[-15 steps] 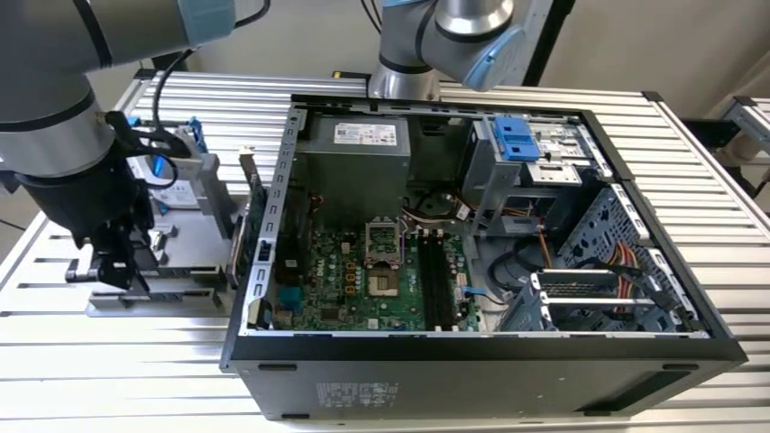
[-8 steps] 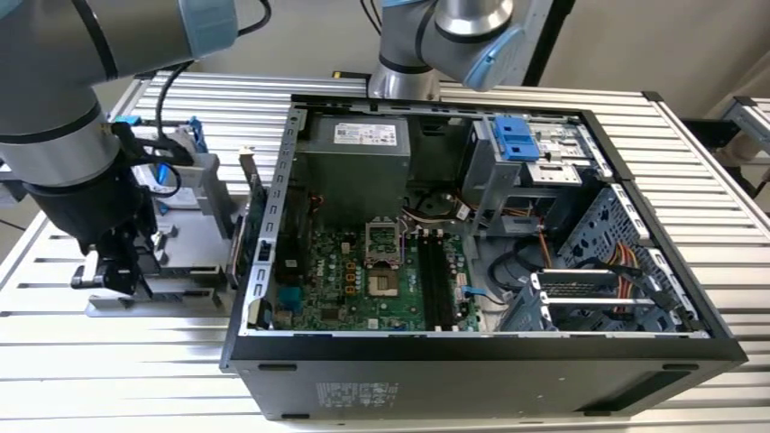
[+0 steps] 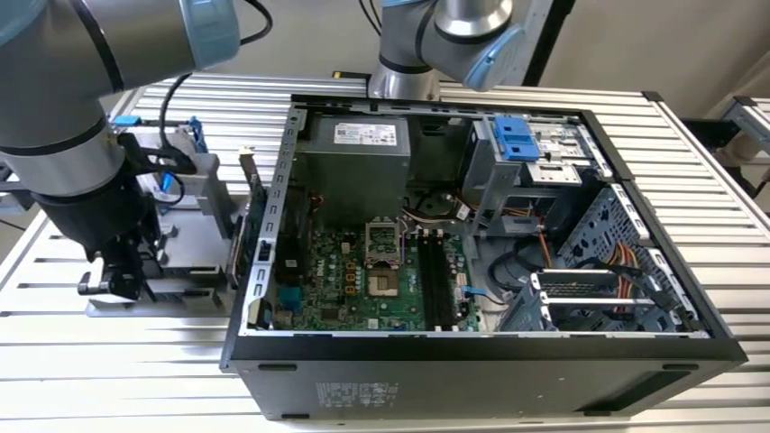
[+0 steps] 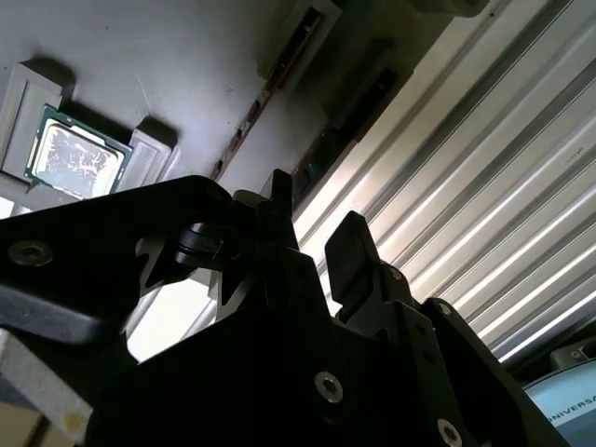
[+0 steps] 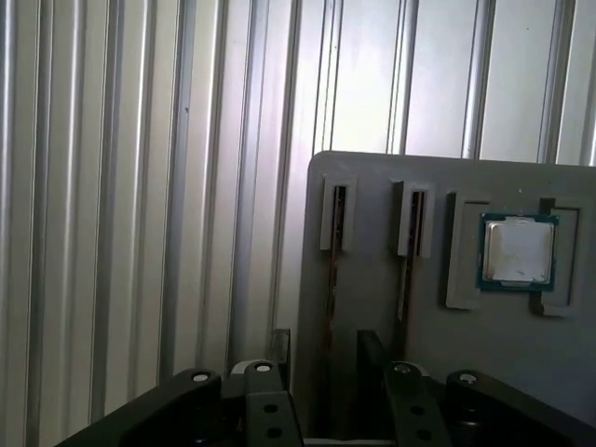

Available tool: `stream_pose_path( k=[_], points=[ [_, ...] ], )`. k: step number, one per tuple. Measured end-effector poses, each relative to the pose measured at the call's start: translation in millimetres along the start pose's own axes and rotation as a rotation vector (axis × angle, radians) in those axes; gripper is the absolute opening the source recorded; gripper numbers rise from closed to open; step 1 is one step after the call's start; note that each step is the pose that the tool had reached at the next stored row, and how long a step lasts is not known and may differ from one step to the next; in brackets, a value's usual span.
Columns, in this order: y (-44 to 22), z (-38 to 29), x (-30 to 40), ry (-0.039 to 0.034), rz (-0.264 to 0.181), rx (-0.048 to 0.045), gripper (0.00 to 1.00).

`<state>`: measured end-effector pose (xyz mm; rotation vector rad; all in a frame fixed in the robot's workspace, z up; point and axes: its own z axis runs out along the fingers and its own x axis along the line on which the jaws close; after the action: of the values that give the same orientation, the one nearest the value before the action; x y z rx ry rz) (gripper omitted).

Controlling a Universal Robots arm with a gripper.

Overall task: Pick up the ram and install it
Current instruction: 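Pick up the ram and move it above insertion slot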

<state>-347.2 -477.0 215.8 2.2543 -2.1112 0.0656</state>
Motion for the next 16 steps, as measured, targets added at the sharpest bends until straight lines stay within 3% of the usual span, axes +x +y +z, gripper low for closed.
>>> stream_pose_path(
  k=[16],
  points=[
    [3.9, 18.4, -1.2, 0.0, 0.0, -0.0001, 1.0]
  ],
)
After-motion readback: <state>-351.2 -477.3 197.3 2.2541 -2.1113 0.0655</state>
